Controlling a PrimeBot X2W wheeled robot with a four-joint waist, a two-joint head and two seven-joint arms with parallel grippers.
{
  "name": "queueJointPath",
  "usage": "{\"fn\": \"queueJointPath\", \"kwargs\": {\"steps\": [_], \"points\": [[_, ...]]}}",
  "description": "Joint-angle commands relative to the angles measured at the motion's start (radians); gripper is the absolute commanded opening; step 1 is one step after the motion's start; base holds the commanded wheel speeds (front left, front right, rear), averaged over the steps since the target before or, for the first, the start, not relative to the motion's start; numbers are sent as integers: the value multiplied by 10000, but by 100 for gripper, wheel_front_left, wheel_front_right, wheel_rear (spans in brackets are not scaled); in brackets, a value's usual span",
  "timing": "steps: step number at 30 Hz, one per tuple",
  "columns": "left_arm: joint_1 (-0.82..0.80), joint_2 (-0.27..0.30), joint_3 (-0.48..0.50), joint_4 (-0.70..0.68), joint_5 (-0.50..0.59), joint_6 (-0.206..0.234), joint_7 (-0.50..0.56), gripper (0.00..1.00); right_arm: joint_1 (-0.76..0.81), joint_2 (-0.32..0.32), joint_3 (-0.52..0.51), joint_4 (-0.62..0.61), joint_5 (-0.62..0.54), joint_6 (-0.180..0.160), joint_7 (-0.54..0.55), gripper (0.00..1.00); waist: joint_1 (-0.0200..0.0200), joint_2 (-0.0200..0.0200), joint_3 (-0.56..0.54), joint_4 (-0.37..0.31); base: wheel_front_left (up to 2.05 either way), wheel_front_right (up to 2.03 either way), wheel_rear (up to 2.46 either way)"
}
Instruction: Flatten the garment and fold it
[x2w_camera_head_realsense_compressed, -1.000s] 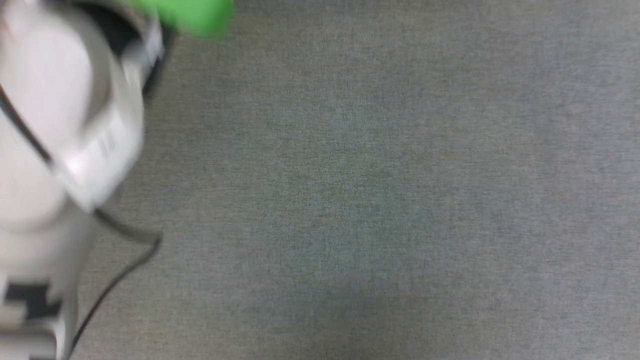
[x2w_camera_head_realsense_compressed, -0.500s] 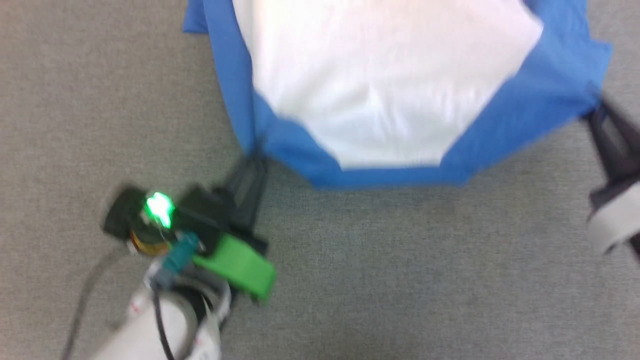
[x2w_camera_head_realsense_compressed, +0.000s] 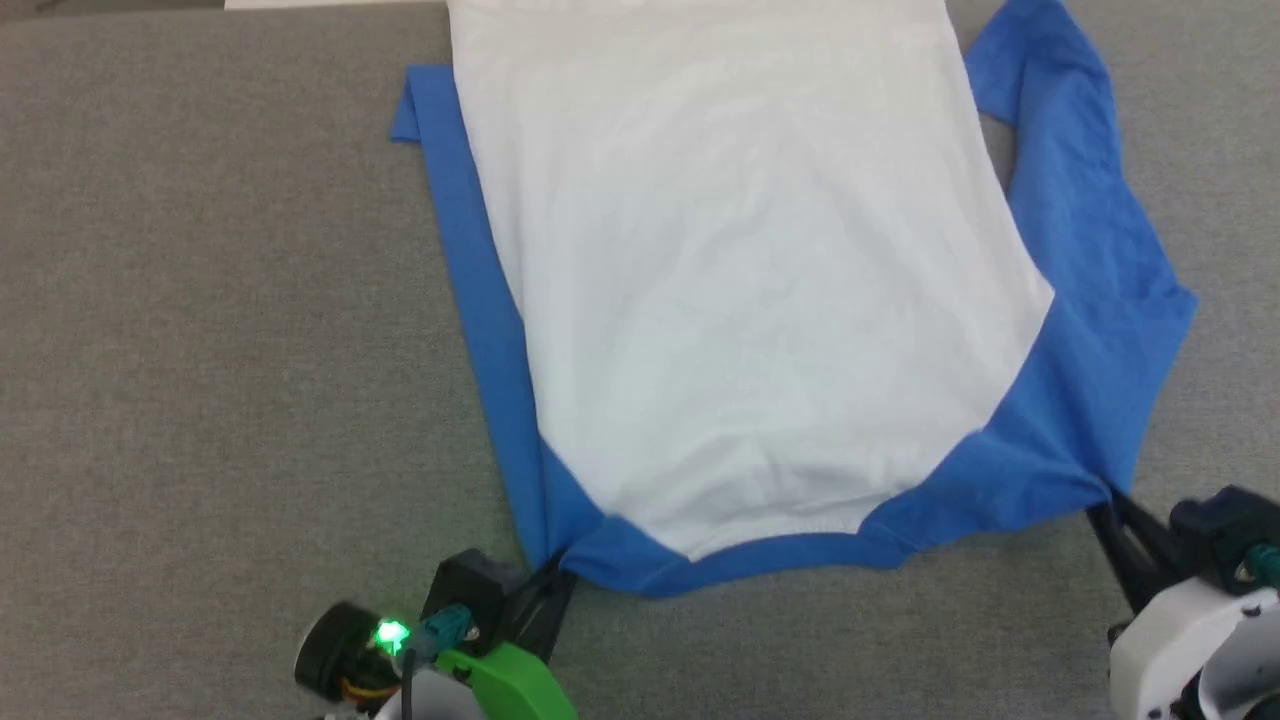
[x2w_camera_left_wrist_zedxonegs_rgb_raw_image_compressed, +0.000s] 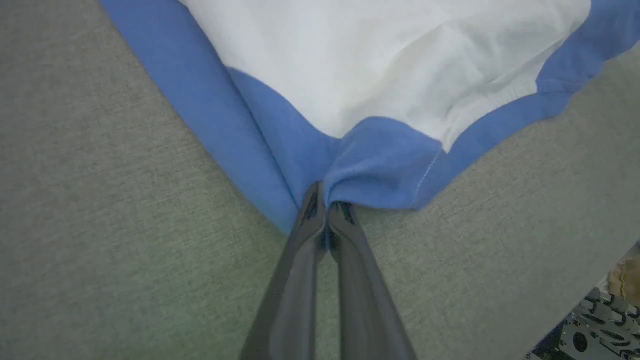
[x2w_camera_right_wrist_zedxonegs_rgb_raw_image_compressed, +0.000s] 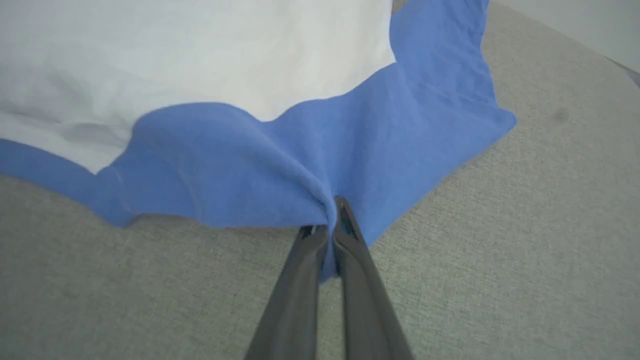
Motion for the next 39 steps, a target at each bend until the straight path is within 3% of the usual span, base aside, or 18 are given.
{"fn": "queueJointPath", "kwargs": {"steps": [1, 13, 24, 25, 26, 27, 28, 33, 39], "points": [[277, 101, -11, 112, -158, -56, 75, 0, 248, 50, 52, 90, -51, -19, 67, 0, 1, 0, -234, -63, 0, 0, 0], [1459, 374, -326, 757, -1108, -270, 552, 0, 1836, 290, -81, 537, -106, -19, 962, 0, 1, 0, -647, -81, 0, 0, 0], [1280, 166, -261, 1374, -1206, -416, 123, 0, 1848, 672, 161, 856, -197, -19, 615, 0, 1, 0, -970, -71, 0, 0, 0], [1243, 121, -249, 1445, -1185, -430, 15, 0, 1776, 694, 205, 940, -182, -19, 580, 12, 1, 0, -1009, -73, 0, 0, 0], [1176, 51, -215, 1525, -1106, -430, -218, 44, 1681, 707, 260, 1033, -148, -19, 528, 35, 1, 0, -1059, -70, 0, 0, 0], [1133, 10, -218, 1611, -1031, -430, -360, 100, 1603, 721, 261, 1107, -125, -19, 478, 60, 1, 0, -1100, -65, 0, 0, 0], [1092, -42, -227, 1715, -958, -431, -510, 100, 1533, 735, 252, 1205, -94, -19, 455, 100, 1, 0, -1158, -47, 0, 0, 0], [1188, -194, -86, 1776, -945, -318, -1094, 100, 1434, 832, 32, 1257, 508, -19, 559, 100, 1, 0, -1443, -19, 0, 0, 0], [1982, 362, 456, 482, -1174, 121, -1495, 100, 1815, 773, -922, -5, 1501, -19, 936, 100, 1, 0, -1673, 13, 0, 0, 0]]}}
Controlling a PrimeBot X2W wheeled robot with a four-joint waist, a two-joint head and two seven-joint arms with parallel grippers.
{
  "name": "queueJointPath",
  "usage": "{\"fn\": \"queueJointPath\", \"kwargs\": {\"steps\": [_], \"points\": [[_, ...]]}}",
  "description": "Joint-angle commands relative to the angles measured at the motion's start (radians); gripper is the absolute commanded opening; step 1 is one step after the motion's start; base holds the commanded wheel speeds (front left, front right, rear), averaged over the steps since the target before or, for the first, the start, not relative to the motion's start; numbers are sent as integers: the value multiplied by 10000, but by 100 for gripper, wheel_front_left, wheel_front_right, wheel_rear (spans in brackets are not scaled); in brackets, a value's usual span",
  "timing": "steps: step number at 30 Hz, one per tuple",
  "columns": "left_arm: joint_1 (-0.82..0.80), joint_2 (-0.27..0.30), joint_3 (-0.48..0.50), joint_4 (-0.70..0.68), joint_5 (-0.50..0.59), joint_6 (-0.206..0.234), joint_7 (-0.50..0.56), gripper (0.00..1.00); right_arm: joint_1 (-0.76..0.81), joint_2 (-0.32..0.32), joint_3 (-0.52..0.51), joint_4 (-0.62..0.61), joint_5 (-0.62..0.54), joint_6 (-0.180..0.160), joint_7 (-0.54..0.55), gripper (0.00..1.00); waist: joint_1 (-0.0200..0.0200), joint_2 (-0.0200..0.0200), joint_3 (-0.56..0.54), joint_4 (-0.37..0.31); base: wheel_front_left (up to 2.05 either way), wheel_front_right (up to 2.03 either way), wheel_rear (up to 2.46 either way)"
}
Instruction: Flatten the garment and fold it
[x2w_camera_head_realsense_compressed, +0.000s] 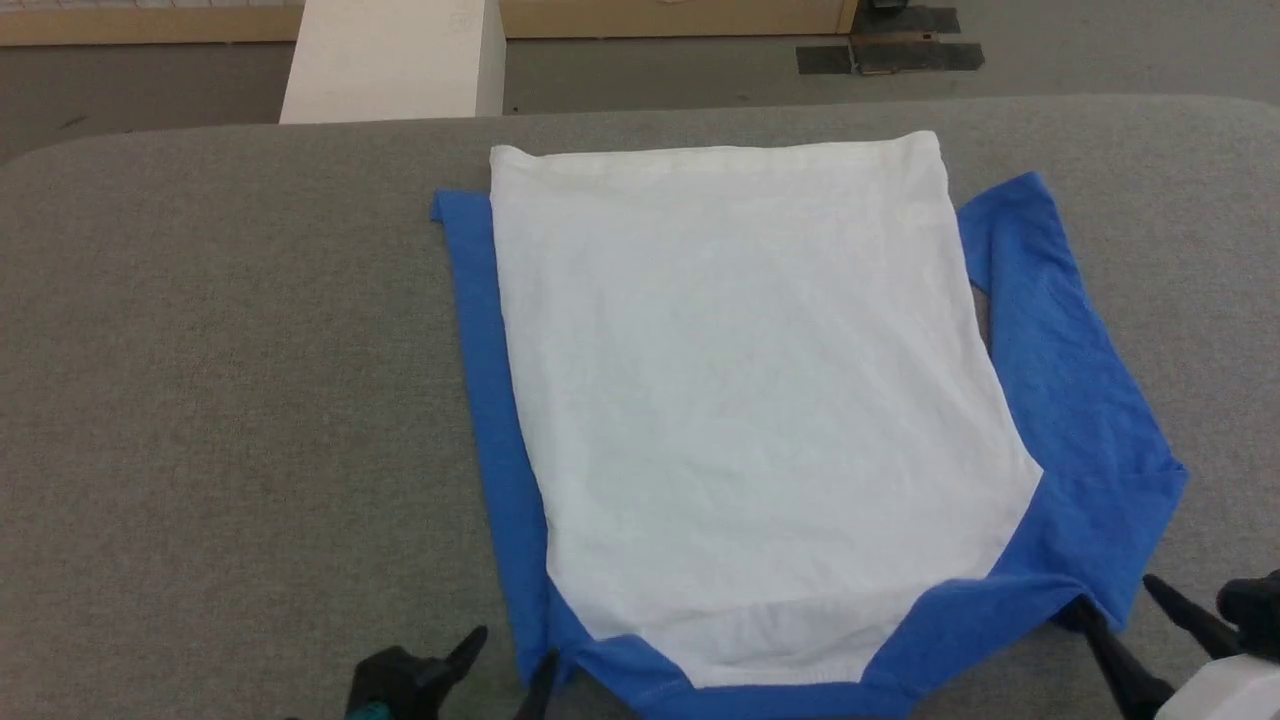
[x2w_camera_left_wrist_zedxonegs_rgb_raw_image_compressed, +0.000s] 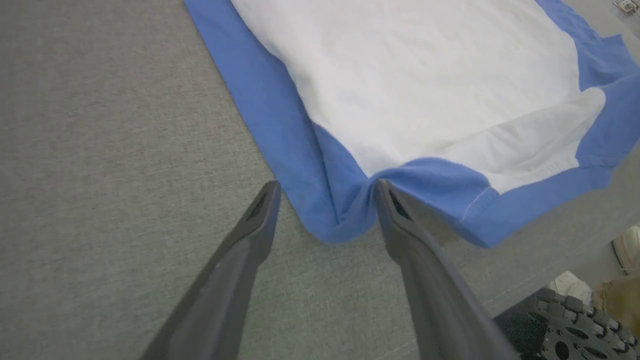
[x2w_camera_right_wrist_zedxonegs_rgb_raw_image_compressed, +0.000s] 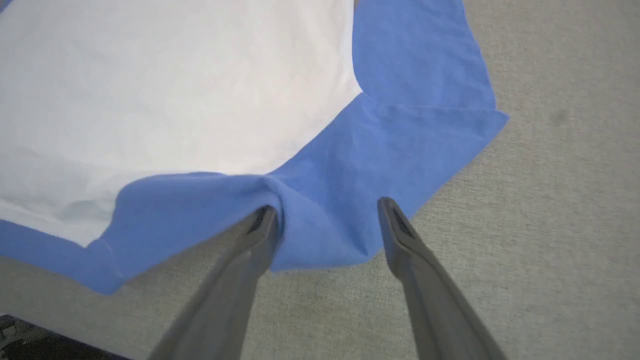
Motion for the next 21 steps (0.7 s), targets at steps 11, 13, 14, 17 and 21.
{"fn": "queueJointPath", "kwargs": {"steps": [11, 13, 14, 17, 21], "points": [[748, 213, 2245, -2765, -607, 1317, -1684, 100, 52, 1001, -1900, -2377, 608, -21, 518, 100, 1, 0, -271, 113, 0, 0, 0], [534, -33, 2460, -2819, -336, 1565, -2177, 100, -147, 1427, -2163, -2677, 402, -21, 281, 100, 1, 0, -247, 121, 0, 0, 0], [403, -176, 2533, -2758, -128, 1703, -2464, 100, -256, 1595, -2196, -2810, 235, -21, 84, 100, 1, 0, -229, 124, 0, 0, 0], [195, -1015, 2856, -2588, 38, 2023, -3104, 100, -517, 2060, -2155, -2903, -288, -21, -619, 100, 1, 0, -164, 66, 0, 0, 0], [203, -2273, 3472, -2407, 654, 2041, -3336, 100, -674, 2651, -2088, -2590, -1059, -21, -1746, 100, 1, 0, -57, -9, 0, 0, 0]]}}
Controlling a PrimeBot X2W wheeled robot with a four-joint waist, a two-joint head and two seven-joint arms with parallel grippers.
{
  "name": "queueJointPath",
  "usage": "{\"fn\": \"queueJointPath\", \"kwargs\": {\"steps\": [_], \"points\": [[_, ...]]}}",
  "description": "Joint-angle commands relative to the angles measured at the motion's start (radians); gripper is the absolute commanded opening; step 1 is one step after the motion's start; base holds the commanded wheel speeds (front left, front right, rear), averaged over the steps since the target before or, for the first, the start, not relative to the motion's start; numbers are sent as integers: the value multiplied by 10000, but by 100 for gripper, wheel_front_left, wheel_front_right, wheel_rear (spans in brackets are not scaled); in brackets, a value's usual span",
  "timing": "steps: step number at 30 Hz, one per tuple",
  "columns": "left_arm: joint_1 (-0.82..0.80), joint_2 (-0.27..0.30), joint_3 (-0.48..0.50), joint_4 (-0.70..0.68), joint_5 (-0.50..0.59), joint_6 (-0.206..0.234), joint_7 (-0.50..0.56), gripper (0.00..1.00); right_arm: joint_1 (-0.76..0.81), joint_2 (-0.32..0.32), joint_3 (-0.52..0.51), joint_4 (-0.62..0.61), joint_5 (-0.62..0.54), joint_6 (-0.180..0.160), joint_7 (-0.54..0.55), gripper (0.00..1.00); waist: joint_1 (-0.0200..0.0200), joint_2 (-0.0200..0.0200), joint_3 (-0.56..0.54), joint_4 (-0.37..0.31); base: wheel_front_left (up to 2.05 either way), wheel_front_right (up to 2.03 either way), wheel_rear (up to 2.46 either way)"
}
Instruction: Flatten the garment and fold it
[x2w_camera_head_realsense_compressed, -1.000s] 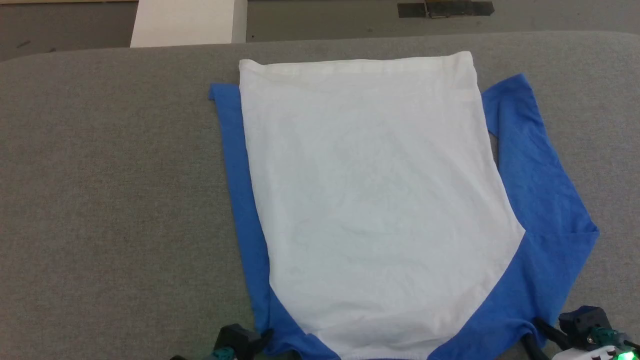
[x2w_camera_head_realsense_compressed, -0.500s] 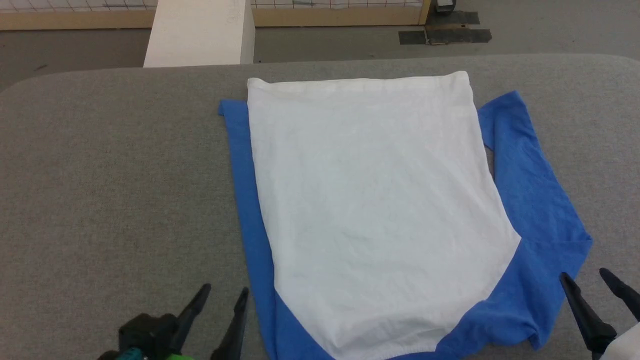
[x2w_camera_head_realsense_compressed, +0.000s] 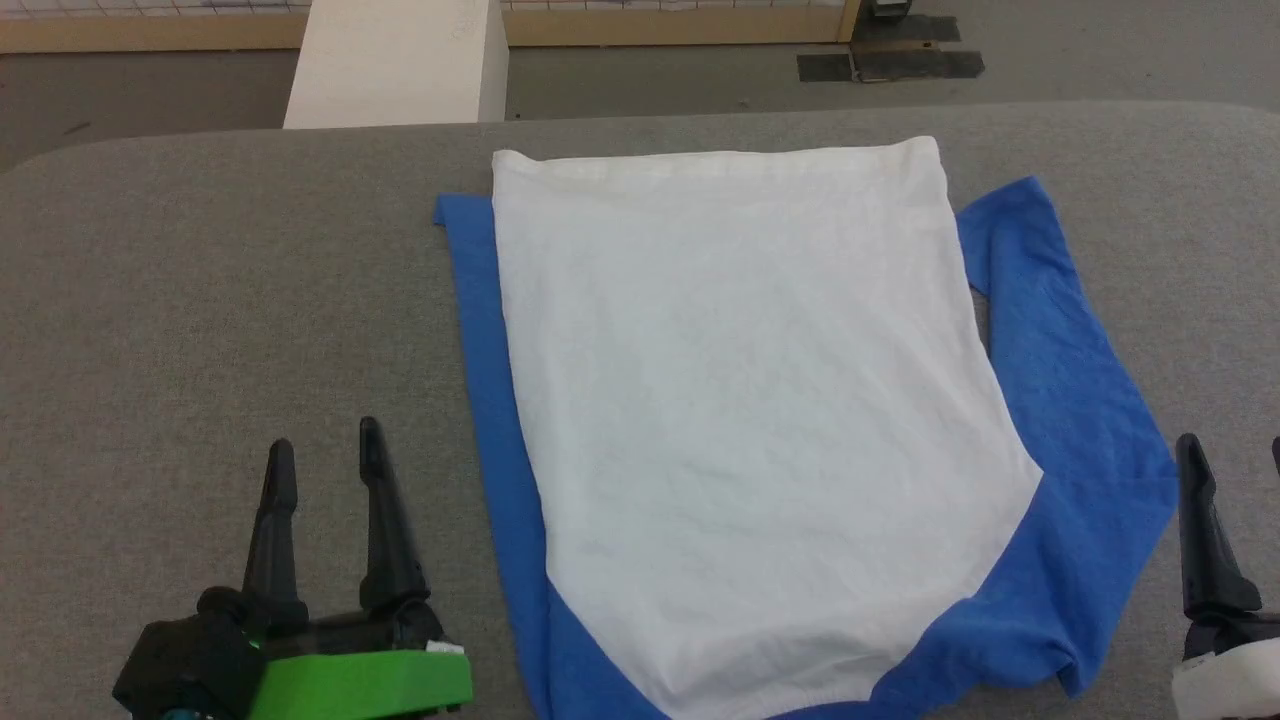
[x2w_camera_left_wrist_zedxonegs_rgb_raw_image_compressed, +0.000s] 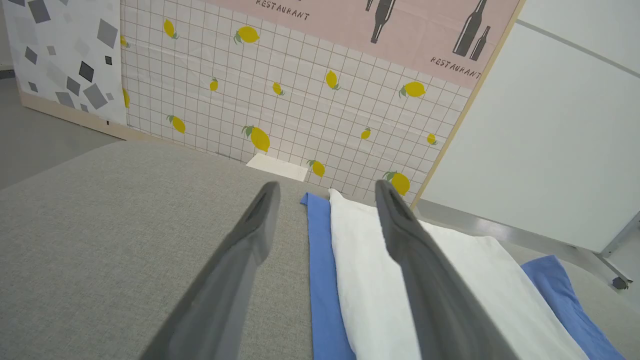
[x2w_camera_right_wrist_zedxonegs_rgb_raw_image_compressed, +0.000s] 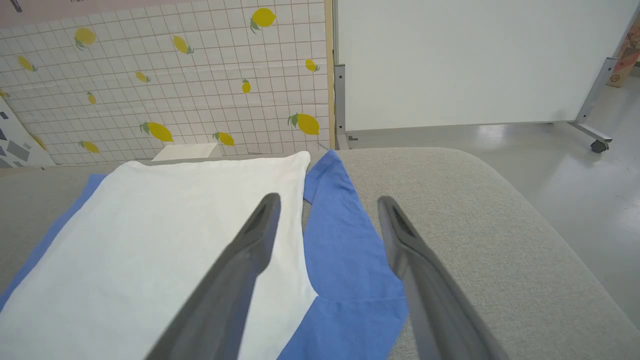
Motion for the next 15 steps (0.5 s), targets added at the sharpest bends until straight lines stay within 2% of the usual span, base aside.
{"fn": "queueJointPath", "kwargs": {"steps": [1, 5, 7, 11, 15], "points": [[-76, -392, 211, 39, 429, -171, -69, 100, -160, 202, 6, 208, -183, -13, -378, 100, 1, 0, 85, -42, 0, 0, 0], [77, -1151, 638, 343, 1143, -760, -74, 100, -157, 417, 343, 751, -381, -13, -1028, 100, 1, 0, 282, -94, 0, 0, 0], [-100, -1221, 814, 441, 1383, -1150, -75, 100, -192, 446, 481, 925, -398, -13, -1175, 100, 1, 0, 446, -96, 0, 0, 0], [-1107, -503, 904, 861, 1781, -1981, 116, 100, -458, 466, 506, 1047, -464, -13, -1376, 100, 1, 0, 907, -78, 0, 0, 0], [-3235, 505, 1045, 1123, 1663, -2780, 1883, 100, -928, 471, 481, 1021, -369, -13, -1455, 100, 1, 0, 1697, -84, 0, 0, 0]]}}
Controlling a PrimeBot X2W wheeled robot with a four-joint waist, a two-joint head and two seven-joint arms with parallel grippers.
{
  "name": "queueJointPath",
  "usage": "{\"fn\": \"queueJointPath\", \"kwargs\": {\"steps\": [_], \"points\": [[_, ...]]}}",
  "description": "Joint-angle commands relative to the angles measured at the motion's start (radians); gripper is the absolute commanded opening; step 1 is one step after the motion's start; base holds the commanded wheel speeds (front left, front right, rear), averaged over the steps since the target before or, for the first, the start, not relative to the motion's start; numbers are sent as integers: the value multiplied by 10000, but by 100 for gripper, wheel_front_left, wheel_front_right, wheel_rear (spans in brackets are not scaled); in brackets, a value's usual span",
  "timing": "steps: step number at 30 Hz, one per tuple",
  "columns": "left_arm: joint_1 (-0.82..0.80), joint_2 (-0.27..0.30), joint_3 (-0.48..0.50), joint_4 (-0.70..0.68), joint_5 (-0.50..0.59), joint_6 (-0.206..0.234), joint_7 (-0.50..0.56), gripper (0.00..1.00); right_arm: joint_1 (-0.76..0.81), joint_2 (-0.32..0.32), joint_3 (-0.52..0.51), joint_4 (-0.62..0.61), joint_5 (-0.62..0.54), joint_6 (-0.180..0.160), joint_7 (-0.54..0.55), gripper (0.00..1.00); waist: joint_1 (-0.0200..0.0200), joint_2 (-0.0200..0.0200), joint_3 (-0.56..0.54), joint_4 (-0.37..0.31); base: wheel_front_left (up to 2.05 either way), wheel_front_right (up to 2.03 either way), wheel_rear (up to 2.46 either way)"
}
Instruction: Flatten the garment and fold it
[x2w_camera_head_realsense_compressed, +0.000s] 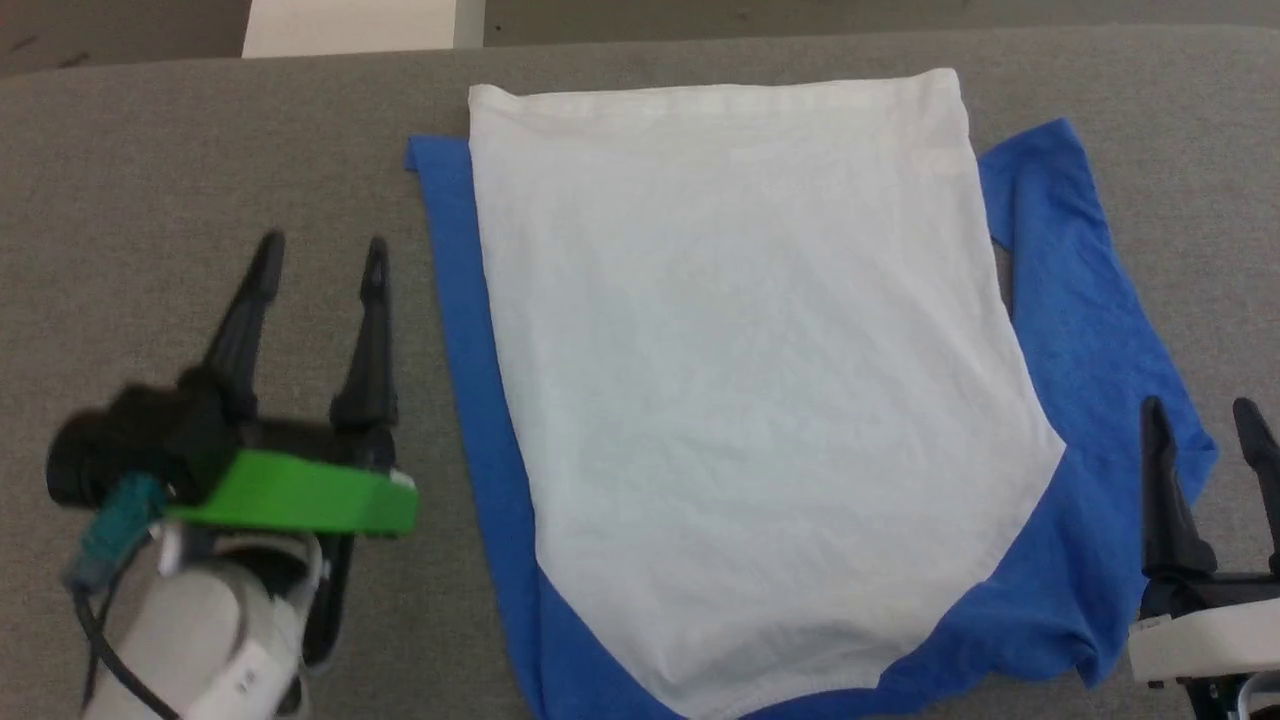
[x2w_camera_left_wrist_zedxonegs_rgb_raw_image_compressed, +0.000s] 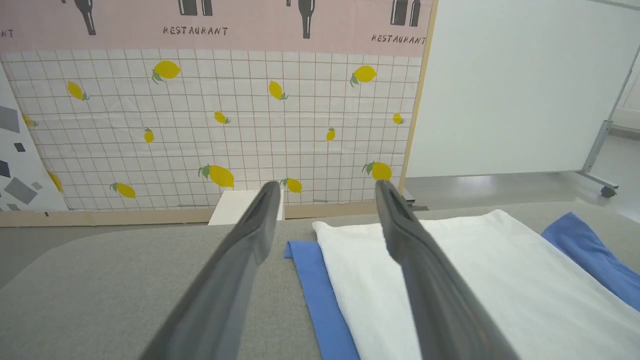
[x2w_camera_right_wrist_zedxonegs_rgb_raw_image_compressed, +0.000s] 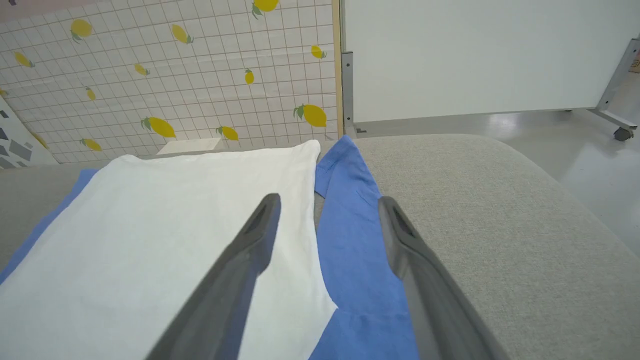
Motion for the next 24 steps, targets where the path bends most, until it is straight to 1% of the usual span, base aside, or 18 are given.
{"fn": "queueJointPath", "kwargs": {"steps": [1, 4, 5, 6, 7, 12, 15, 19, 24], "points": [[-864, 68, 199, 68, -296, -128, 433, 100, -331, 19, -25, -38, 78, -13, -98, 100, 0, 0, 796, -24, 0, 0, 0], [-2622, 549, 396, 606, -888, -569, 2055, 100, -757, 20, -97, -138, 103, -13, -152, 100, 0, 0, 1432, -89, 0, 0, 0], [-3123, 680, 449, 840, -1012, -669, 2452, 100, -861, 20, -116, -176, 90, -13, -156, 100, 0, 0, 1611, -106, 0, 0, 0], [-3715, 913, 411, 1157, -1064, -861, 2959, 100, -976, 20, -119, -220, 67, -13, -146, 100, 0, 0, 1829, -125, 0, 0, 0], [-4145, 1005, 391, 1386, -1143, -969, 3287, 100, -1054, 20, -123, -254, 63, -13, -131, 100, 0, 0, 2003, -136, 0, 0, 0], [-5979, 1326, 95, 2716, -1141, -1240, 4772, 100, -1437, -27, -93, -336, 104, -13, -82, 100, 0, 0, 2795, -275, 0, 0, 0], [-6594, 1488, -119, 3401, -1191, -1467, 5510, 100, -1577, -51, -8, -324, 137, -13, -52, 100, 0, 0, 3156, -394, 0, 0, 0], [-6961, 1647, -292, 4007, -1302, -1619, 6274, 100, -1735, -86, 57, -262, 190, -13, -67, 100, 0, 0, 3559, -527, 0, 0, 0], [-7089, 1811, -287, 4323, -1360, -1588, 6660, 100, -1906, -111, 136, -168, 262, -13, -104, 100, 0, 0, 3954, -655, 0, 0, 0]]}}
